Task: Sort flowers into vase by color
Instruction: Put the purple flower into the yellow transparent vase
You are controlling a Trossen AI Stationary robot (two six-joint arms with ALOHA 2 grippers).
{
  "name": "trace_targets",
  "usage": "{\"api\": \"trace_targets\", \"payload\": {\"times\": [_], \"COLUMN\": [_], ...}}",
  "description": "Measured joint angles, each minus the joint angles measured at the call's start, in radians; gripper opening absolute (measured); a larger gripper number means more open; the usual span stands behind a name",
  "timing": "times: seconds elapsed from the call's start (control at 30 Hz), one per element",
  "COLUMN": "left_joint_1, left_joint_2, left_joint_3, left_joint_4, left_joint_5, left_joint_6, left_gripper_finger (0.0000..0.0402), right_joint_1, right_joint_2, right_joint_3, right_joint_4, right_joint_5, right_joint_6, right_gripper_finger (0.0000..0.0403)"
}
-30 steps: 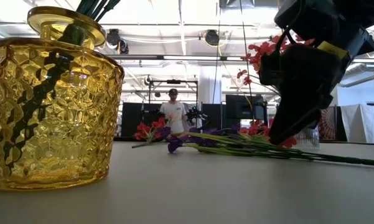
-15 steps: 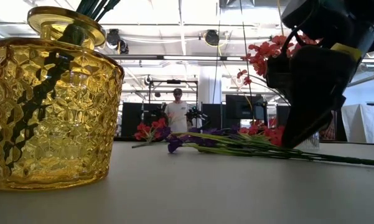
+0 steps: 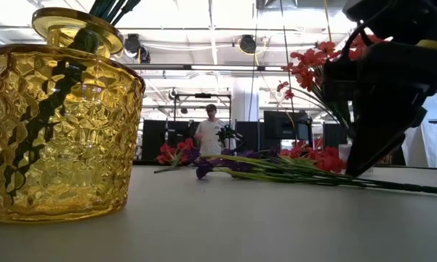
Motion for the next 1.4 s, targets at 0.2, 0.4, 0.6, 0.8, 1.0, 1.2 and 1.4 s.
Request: {"api": "trace_targets", "payload": {"times": [0.2,0.4,0.6,0.8,1.0,1.2,1.4], "left_joint_1": [0.0,0.0,0.0,0.0,0.0,0.0,0.0], "left_joint_2": [0.0,0.0,0.0,0.0,0.0,0.0,0.0], "left_joint_3": [0.0,0.0,0.0,0.0,0.0,0.0,0.0], "left_joint_4": [0.001,0.003,0.004,0.003,0.004,0.003,0.003], "left_joint_5": [0.0,0.043,0.067,0.068,0.068,0.07,0.08], "left_joint_6": [-0.009,-0.027,-0.026,-0.026,-0.026,-0.026,-0.026], "left_gripper_finger": [0.0167,0.0167,0.0167,0.0167,0.0167,0.0167,0.0167], "right_joint_1": [0.025,0.033,0.033,0.032,0.031,0.03,0.029], "right_joint_2": [0.004,0.056,0.091,0.081,0.082,0.083,0.083], "right_joint_3": [0.0,0.005,0.005,0.003,0.002,0.001,0.001], "right_joint_4": [-0.001,0.001,0.022,0.015,0.006,0.005,0.007], "right_joint_5": [0.0,0.01,0.011,0.005,0.01,0.005,0.004], "right_joint_6": [0.019,0.055,0.052,0.048,0.084,0.082,0.057], "right_gripper_finger": [0.0165,0.0165,0.0165,0.0151,0.0092,0.0012,0.0003]}}
